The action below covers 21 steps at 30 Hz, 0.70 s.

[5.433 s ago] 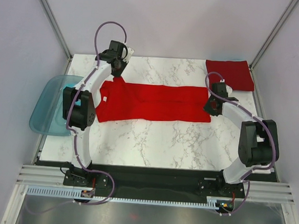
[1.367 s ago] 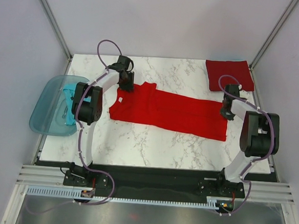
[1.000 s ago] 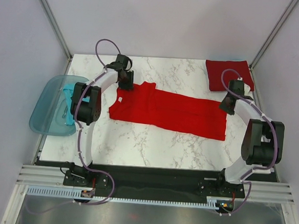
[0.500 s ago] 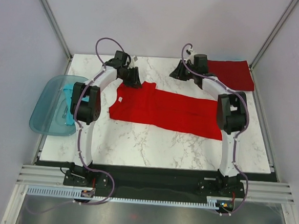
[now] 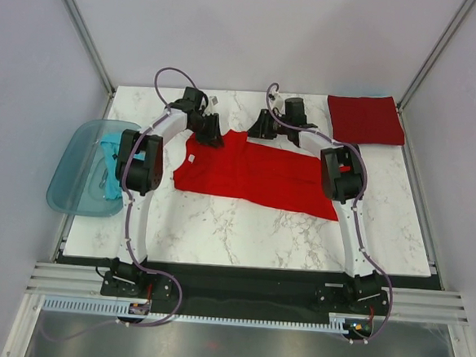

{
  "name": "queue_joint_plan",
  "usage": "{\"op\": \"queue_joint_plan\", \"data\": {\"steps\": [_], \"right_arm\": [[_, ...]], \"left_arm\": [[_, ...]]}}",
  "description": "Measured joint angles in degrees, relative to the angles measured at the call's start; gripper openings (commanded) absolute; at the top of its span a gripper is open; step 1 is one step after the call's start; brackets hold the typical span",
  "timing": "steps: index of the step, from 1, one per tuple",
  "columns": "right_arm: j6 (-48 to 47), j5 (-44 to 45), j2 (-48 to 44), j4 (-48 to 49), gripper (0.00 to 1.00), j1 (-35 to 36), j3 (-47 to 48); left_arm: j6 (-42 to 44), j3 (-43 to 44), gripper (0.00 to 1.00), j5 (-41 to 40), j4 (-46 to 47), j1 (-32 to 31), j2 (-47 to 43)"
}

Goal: Fold and stack the t-shirts
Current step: Fold the tshirt

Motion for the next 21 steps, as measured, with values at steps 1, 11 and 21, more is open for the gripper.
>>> {"op": "queue_joint_plan", "data": {"steps": [1, 11, 21], "right_arm": [[0.07, -0.35, 0.2, 0.33, 0.42, 0.28, 0.0], [4.85, -1.09, 0.55, 5.53, 0.0, 2.95, -0.11], [4.74, 4.22, -4.09, 4.96, 0.0, 3.91, -5.03]], "left_arm": [[0.02, 0.0, 0.39, -0.11, 0.0, 0.13, 0.0], [0.04, 0.0, 0.39, -0.24, 0.02, 0.83, 0.09], [0.0, 0.0, 0.4, -0.55, -0.02, 0.85, -0.24]]}}
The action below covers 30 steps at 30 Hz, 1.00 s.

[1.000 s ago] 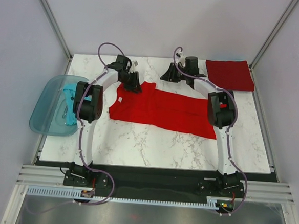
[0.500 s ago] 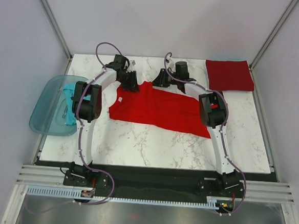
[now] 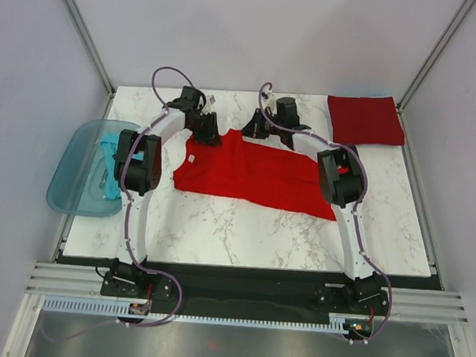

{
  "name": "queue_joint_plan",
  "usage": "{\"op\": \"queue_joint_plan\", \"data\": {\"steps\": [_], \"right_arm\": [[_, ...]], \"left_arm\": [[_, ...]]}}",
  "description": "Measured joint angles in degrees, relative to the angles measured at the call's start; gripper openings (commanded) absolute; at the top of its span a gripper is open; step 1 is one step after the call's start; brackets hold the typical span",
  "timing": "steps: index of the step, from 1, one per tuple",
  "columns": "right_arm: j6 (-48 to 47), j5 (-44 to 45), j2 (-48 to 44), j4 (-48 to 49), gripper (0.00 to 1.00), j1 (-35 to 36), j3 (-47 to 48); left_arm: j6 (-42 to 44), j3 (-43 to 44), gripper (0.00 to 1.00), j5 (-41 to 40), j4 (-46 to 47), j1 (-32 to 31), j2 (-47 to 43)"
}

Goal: Fold and stack the t-shirts
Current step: Fold the tshirt

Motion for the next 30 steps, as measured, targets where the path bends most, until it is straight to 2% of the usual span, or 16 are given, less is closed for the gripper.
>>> {"op": "queue_joint_plan", "data": {"steps": [10, 16, 24, 26, 27, 30], "right_arm": [[-3.91, 2.97, -7.56, -1.75, 0.0, 6.14, -7.08], [-8.85, 7.72, -14.53, -5.2, 0.0, 9.7, -15.93], [-12.79, 13.18, -22.67, -6.69, 0.01, 12.44, -24.15], [-12.79, 15.54, -23.65, -7.23, 0.07, 12.7, -25.05], [-12.7, 17.07, -23.98, -7.5, 0.14, 12.79, -25.18], [-12.98, 20.9, -24.5, -7.82, 0.27, 12.83, -25.03]], "left_arm": [[-0.04, -0.59, 0.4, -2.01, 0.07, 1.33, -8.28], [-0.04, -4.44, 0.4, -2.95, 0.24, 1.79, -14.25], [0.07, -12.92, 0.4, -2.14, 0.09, 1.77, -17.33], [0.31, -13.86, 0.4, -1.66, -0.13, 1.77, -17.22], [0.44, -13.94, 0.41, -1.33, -0.31, 1.77, -17.07], [0.7, -13.03, 0.41, -0.66, -0.11, 1.77, -16.09]]}}
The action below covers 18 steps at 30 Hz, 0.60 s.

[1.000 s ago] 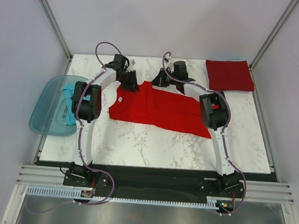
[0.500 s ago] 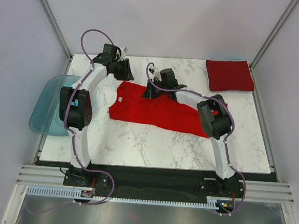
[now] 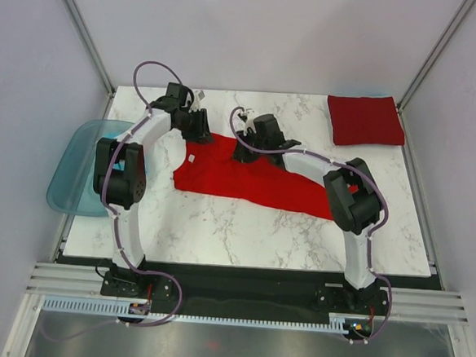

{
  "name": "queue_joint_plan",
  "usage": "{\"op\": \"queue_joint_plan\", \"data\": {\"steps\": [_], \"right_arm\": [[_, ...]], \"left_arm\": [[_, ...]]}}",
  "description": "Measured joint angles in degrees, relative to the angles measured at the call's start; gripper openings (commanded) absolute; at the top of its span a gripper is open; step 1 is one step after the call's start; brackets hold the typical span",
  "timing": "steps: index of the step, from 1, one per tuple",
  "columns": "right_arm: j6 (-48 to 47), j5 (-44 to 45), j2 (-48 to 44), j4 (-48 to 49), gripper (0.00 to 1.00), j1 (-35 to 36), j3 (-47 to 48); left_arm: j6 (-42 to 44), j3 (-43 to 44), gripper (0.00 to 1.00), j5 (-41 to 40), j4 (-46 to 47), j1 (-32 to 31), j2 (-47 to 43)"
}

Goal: Fold and stack the t-shirts
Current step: Fold the tshirt

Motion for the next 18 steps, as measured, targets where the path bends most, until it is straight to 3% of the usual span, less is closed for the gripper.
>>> {"op": "queue_joint_plan", "data": {"steps": [8, 18], "right_arm": [[-1.92, 5.07, 5.86, -7.13, 0.37, -0.04, 13.64], [-7.26, 6.82, 12.37, -10.8, 0.45, -0.02, 20.92]], "left_arm": [[0.55, 2.4, 0.43, 0.68, 0.42, 0.0, 5.25], [1.68, 2.97, 0.43, 2.32, 0.37, 0.0, 9.77]]}}
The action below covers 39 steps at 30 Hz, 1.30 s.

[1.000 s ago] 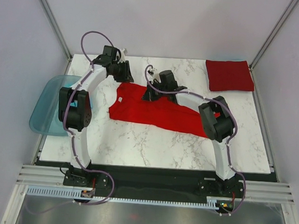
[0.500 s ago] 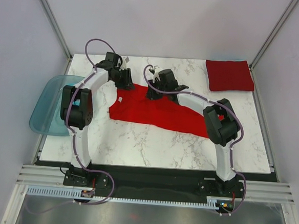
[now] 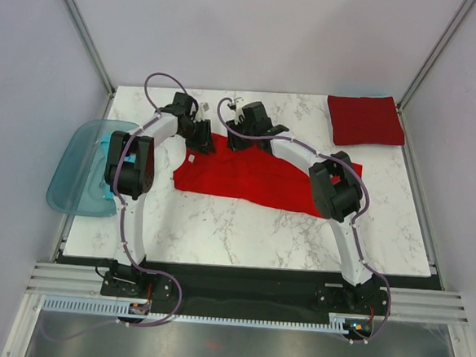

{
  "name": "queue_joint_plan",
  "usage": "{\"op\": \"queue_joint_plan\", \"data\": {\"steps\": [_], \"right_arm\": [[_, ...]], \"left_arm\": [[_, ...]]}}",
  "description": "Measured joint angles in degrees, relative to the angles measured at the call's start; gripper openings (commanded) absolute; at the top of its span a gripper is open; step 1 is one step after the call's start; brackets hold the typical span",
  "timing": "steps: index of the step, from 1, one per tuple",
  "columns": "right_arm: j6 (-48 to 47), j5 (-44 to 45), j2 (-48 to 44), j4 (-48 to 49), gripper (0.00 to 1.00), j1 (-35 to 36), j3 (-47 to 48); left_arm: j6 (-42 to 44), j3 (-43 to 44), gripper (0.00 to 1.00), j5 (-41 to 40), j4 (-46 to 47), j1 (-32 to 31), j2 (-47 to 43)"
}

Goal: Fold and stack the t-shirts
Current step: Fold the tshirt

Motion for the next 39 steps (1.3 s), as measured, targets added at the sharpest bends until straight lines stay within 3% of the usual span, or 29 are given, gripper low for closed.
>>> {"op": "queue_joint_plan", "data": {"steps": [4, 7, 8, 10, 15, 21, 31, 39], "right_arm": [[-2.47, -1.46, 3.67, -1.51, 0.43, -0.02, 3.96], [-3.74, -2.34, 5.22, -2.6, 0.27, -0.02, 5.51], [-4.24, -2.47, 5.42, -2.82, 0.11, -0.02, 5.73], [-4.96, -2.47, 5.44, -3.34, 0.0, -0.02, 5.86], [-4.98, -2.08, 5.31, -2.69, 0.0, -0.04, 5.81], [-2.16, 1.2, 0.94, 2.93, 0.0, -0.04, -2.69], [8.15, 11.39, -9.25, 20.76, 0.04, -0.04, -20.55], [13.92, 19.1, -9.84, 29.33, 0.05, -0.04, -25.07]], "left_arm": [[0.55, 0.31, 0.33, 0.37, -0.07, 0.0, 0.17], [1.03, 0.9, 0.12, 0.5, -0.02, 0.0, 0.17], [1.18, 1.14, 0.06, 0.57, 0.0, 0.0, 0.17], [1.31, 1.6, 0.02, 0.63, 0.0, 0.0, 0.17], [1.22, 2.14, 0.02, 0.81, 0.0, 0.0, 0.15], [-0.35, 2.91, 0.02, -0.07, -0.22, 0.0, -1.03], [-7.1, 9.92, 0.02, -0.26, -0.22, 0.0, -1.86], [-12.48, 15.28, 0.02, -0.26, 0.04, 0.0, 1.55]]}}
